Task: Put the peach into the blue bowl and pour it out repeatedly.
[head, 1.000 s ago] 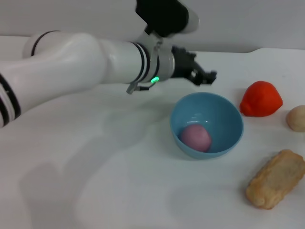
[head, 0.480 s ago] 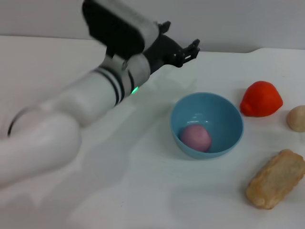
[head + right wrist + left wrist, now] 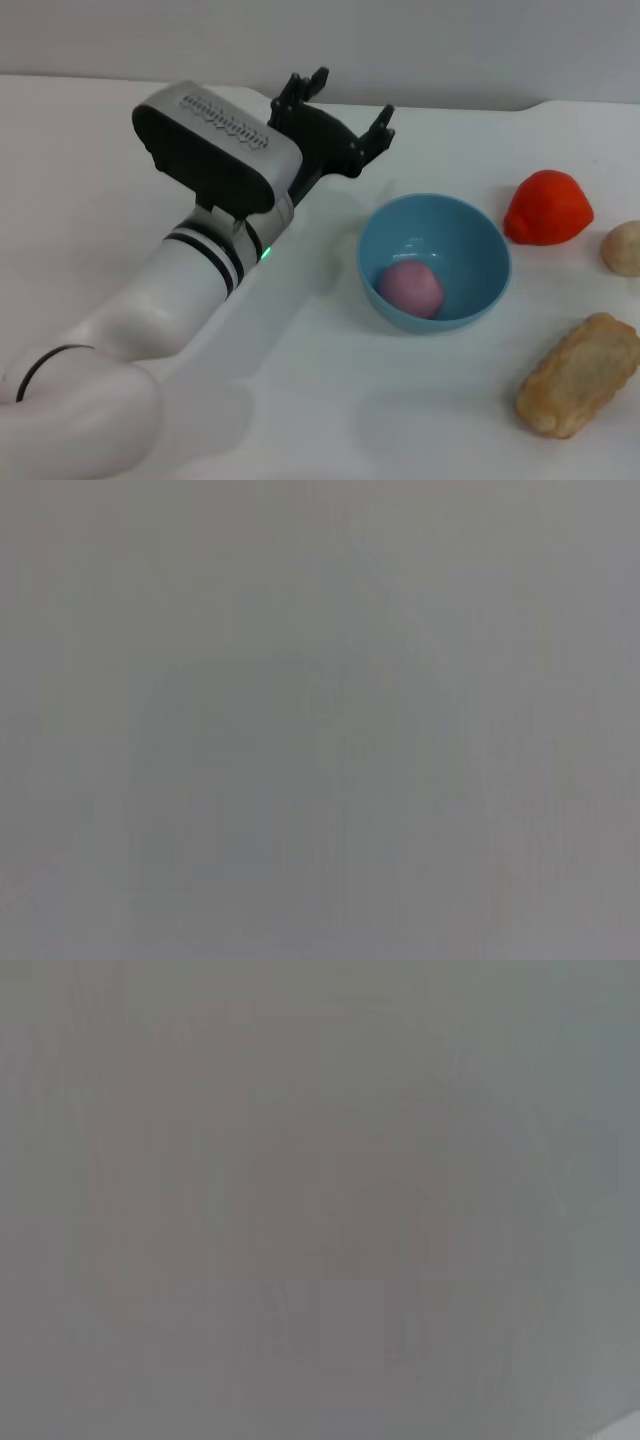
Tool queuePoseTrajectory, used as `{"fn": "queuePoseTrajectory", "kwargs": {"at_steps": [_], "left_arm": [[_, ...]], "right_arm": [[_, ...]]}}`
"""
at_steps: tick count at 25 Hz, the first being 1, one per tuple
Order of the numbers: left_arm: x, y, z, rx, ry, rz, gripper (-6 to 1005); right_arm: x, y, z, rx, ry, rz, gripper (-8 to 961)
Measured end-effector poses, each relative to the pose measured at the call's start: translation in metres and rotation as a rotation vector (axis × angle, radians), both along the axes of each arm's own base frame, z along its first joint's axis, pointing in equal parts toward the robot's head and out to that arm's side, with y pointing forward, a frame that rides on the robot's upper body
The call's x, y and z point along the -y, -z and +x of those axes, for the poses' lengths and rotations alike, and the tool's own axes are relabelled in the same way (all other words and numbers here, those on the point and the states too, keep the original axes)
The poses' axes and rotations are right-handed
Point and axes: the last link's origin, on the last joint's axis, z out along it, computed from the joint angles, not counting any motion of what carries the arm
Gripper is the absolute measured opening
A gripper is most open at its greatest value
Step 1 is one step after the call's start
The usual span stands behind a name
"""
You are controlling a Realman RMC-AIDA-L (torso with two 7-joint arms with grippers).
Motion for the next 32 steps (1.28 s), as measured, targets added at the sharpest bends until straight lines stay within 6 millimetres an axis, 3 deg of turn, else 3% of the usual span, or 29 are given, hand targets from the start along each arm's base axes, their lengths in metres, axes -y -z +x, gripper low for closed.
{"fn": "queuePoseTrajectory", "kwargs": {"at_steps": [32], "left_arm": [[0.017,0.008,-0.013,-0.018,0.002,-0.005,815]], "right_arm": [[0.002,0.012,-0.004,-0.038,0.011,-0.024,424]]}}
